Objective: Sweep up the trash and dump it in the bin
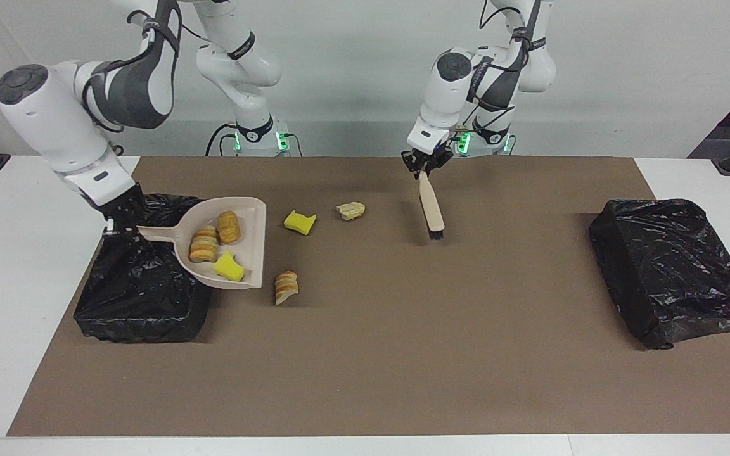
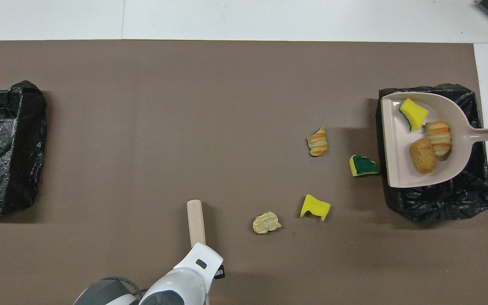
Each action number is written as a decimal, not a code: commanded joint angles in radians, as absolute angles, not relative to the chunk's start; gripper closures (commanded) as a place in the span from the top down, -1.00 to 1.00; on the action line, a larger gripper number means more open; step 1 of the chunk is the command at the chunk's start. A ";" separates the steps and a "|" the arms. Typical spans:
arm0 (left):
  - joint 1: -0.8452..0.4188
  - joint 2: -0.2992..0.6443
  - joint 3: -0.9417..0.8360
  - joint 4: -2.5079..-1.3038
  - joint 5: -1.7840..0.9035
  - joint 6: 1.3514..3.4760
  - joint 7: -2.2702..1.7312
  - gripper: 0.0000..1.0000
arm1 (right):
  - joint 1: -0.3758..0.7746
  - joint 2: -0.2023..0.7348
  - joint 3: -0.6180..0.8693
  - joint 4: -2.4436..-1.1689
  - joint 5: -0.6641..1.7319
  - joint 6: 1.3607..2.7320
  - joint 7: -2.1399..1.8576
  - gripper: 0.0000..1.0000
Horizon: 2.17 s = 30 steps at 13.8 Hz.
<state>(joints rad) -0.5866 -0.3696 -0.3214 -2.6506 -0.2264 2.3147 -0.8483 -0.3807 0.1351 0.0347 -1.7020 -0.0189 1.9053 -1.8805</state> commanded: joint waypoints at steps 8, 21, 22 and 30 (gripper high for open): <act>-0.641 -0.408 -0.296 -2.746 -0.331 2.425 -0.848 -1.00 | -0.310 0.066 0.051 -1.831 -0.610 2.019 -1.549 -1.00; -0.315 -0.296 -0.291 -2.453 -0.310 2.215 -0.623 1.00 | -0.052 0.035 0.060 -1.763 -1.018 1.725 -1.341 -1.00; -0.270 -0.279 -0.291 -2.421 -0.308 2.206 -0.583 1.00 | -0.038 0.037 0.060 -1.746 -1.031 1.695 -1.351 -1.00; -0.006 -0.005 -0.291 -2.012 -0.080 2.017 -0.341 1.00 | 0.046 0.092 0.069 -1.597 -0.888 1.661 -1.225 -1.00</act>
<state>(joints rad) -0.0458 -0.0990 -0.2801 -2.1495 -0.1316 2.0882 -0.3771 0.0256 0.0543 0.0628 -1.6591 -0.9339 1.6885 -1.2911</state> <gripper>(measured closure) 0.000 0.678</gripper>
